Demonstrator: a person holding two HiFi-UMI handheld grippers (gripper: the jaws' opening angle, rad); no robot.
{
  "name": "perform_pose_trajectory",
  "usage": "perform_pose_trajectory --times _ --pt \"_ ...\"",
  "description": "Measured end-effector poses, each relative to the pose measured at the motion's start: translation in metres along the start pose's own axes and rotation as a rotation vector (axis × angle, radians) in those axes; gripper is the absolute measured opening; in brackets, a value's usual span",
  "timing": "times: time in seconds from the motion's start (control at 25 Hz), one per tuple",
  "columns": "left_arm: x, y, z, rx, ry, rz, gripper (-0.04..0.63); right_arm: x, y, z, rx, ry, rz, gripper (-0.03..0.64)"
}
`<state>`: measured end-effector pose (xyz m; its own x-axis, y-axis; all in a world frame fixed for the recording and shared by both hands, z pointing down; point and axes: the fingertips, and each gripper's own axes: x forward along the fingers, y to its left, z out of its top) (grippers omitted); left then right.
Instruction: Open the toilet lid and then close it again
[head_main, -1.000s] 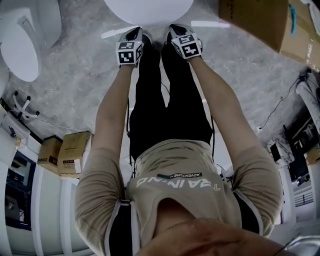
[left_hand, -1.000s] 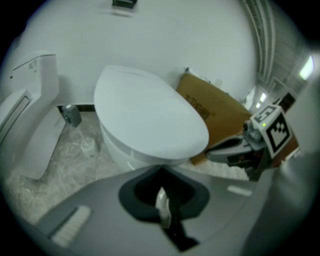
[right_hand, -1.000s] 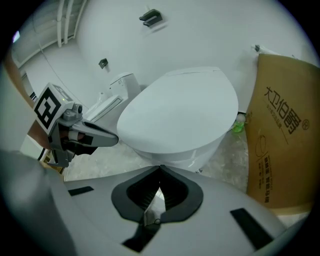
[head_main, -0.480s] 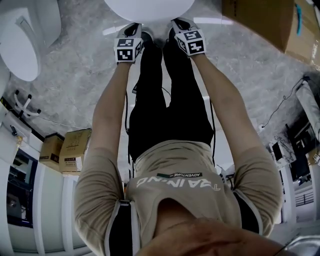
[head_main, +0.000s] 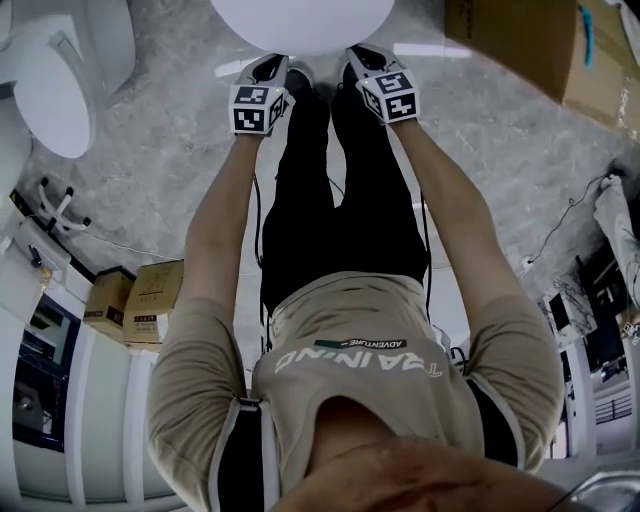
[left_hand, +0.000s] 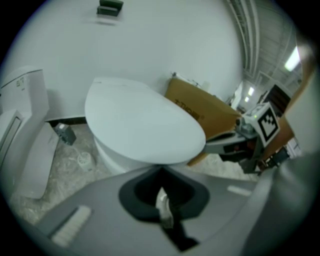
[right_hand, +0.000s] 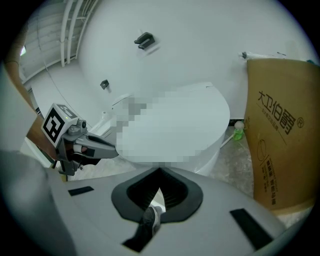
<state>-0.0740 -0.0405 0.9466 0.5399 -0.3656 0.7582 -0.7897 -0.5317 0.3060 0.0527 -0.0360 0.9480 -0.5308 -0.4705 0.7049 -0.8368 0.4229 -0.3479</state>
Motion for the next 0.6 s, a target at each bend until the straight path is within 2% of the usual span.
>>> perform_pose_trajectory --times 0.24,0.44,0.6 --pt "-0.028 -0.012 0.026 0.017 0.005 -0.013 0.002 -0.027 0.011 0.027 -0.005 -0.033 0.016 0.011" --pt "-0.056 -0.017 0.053 -0.025 -0.030 -0.020 0.002 -0.050 0.023 0.057 -0.006 -0.067 0.034 0.011" --pt "-0.080 -0.022 0.081 -0.018 -0.051 -0.010 0.003 -0.069 0.033 0.088 -0.011 -0.084 0.039 0.011"
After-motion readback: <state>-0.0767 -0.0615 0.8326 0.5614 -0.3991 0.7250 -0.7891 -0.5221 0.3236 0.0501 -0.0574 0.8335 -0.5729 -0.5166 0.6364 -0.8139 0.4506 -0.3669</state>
